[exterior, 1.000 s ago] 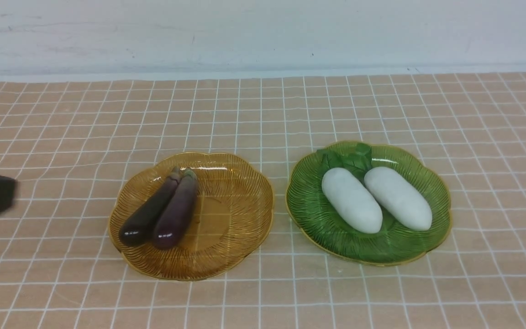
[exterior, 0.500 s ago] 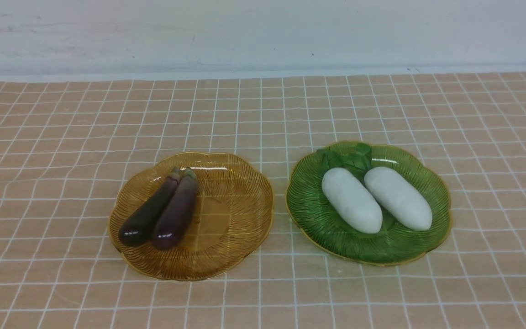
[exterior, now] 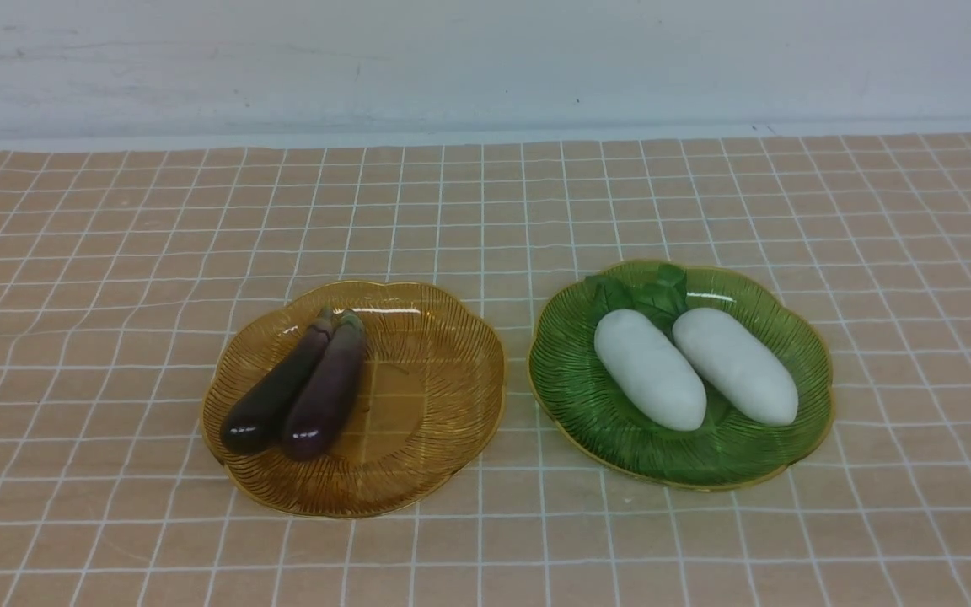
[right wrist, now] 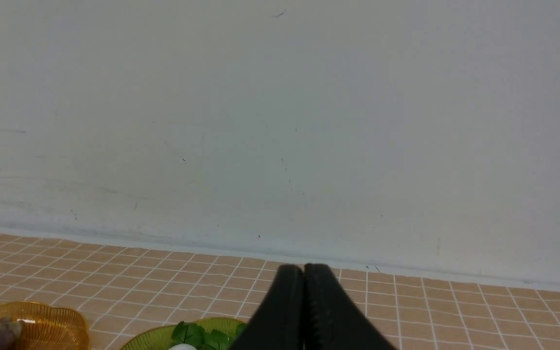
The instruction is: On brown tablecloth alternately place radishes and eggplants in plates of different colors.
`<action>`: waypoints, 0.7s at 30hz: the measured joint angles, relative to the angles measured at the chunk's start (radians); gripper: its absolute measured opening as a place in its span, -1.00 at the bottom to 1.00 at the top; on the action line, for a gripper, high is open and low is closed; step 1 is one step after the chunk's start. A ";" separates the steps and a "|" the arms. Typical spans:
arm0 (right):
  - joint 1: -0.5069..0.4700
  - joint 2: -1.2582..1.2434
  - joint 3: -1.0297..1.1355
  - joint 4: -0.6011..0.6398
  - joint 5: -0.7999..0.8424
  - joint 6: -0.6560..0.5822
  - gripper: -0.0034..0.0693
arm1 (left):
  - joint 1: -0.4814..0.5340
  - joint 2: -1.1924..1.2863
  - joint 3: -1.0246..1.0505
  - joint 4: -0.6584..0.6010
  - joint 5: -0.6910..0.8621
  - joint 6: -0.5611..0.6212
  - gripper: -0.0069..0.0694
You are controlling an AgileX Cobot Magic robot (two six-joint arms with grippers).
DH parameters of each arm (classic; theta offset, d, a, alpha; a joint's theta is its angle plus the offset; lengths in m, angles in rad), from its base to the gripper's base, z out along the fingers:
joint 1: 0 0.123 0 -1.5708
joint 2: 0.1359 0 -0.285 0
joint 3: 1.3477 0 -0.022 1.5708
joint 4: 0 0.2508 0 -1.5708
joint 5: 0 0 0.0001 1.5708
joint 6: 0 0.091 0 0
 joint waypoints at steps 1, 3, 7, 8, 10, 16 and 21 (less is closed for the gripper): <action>0.000 0.000 0.000 0.000 0.000 0.000 -0.95 | 0.004 -0.012 0.019 -0.002 -0.018 0.004 -0.83; 0.000 0.000 0.000 0.000 0.000 0.000 -0.95 | 0.049 -0.087 0.141 -0.012 -0.132 0.015 -0.83; 0.000 0.000 0.000 -0.001 0.000 0.000 -0.95 | 0.153 -0.211 0.369 -0.023 -0.293 0.026 -0.83; 0.000 0.000 0.000 -0.001 0.000 0.000 -0.95 | 0.180 -0.241 0.440 -0.025 -0.333 0.029 -0.83; 0.000 0.000 0.000 -0.001 0.000 0.000 -0.95 | 0.240 -0.304 0.537 -0.030 -0.378 0.032 -0.83; 0.000 0.000 0.000 -0.001 0.002 0.000 -0.95 | 0.337 -0.424 0.877 -0.035 -0.426 0.041 -0.83; 0.000 0.000 0.000 -0.004 0.002 0.000 -0.95 | 0.337 -0.426 0.988 -0.037 -0.426 0.041 -0.83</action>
